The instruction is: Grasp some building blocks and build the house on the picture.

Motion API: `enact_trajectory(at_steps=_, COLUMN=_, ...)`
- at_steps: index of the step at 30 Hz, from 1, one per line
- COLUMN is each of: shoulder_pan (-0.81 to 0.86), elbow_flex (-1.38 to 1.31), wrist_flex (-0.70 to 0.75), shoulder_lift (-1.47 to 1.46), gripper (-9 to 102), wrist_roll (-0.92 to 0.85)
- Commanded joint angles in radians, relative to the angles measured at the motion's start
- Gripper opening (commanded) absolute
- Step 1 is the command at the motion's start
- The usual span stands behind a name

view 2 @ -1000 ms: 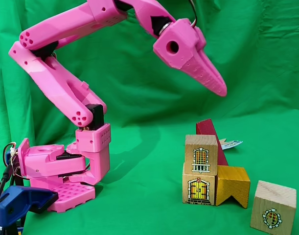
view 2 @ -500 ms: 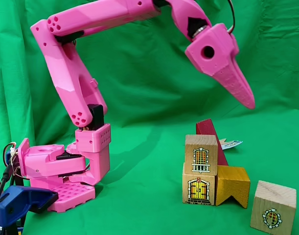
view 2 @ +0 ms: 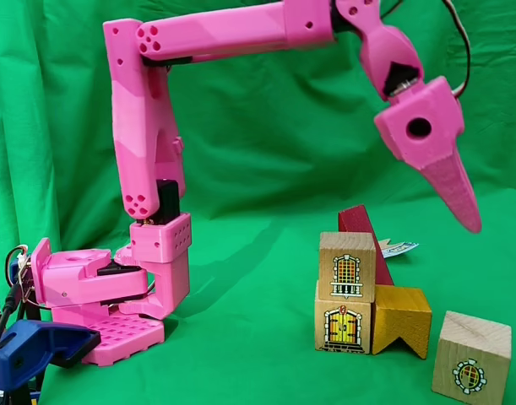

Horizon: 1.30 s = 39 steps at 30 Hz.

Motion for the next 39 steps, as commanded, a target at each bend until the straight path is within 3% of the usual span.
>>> enact_trajectory(at_steps=1, shoulder_pan=-0.005, elbow_flex=-0.066, wrist_flex=-0.012, shoulder_lift=-0.04, gripper=2, wrist_roll=-0.006)
enact_trajectory(at_steps=19, shoulder_pan=-0.005, elbow_flex=-0.175, wrist_flex=0.002, shoulder_lift=-0.235, gripper=3, wrist_roll=-0.006)
enact_trajectory(at_steps=28, shoulder_pan=-0.005, elbow_flex=-0.175, wrist_flex=-0.005, shoulder_lift=-0.245, gripper=18, wrist_roll=-0.006)
enact_trajectory(at_steps=39, shoulder_pan=-0.005, elbow_flex=-0.176, wrist_flex=0.002, shoulder_lift=-0.285, gripper=25, wrist_roll=-0.006)
